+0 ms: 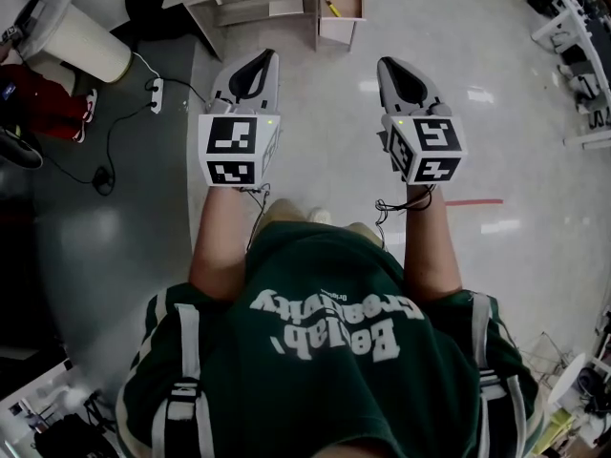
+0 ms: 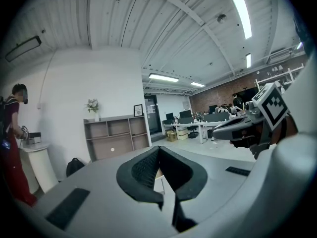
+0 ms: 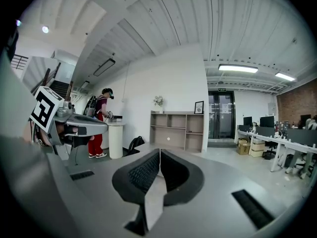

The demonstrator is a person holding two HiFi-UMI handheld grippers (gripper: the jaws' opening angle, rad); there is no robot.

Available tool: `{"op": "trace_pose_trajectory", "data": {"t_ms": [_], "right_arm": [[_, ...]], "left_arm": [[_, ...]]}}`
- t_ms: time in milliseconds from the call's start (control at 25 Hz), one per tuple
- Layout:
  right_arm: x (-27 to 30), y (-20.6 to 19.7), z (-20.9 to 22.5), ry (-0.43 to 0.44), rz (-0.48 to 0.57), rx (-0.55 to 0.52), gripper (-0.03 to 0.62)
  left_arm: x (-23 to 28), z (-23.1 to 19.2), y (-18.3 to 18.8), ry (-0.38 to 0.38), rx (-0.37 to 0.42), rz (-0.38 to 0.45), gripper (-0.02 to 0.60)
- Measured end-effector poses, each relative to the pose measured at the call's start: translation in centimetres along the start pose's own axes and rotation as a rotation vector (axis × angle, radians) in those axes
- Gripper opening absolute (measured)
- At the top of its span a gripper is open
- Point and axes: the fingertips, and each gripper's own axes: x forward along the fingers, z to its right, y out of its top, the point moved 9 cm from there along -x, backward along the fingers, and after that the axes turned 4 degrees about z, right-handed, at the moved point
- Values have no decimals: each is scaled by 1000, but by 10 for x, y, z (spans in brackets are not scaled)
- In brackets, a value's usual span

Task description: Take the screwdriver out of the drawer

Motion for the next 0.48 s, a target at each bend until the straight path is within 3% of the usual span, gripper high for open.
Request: {"op": "trace_pose_trajectory", "data": {"t_ms": [480], "right_arm": [[21, 4, 5, 14, 32, -10, 35]], "left_arm": [[22, -8, 6, -8, 20, 21, 18]]}}
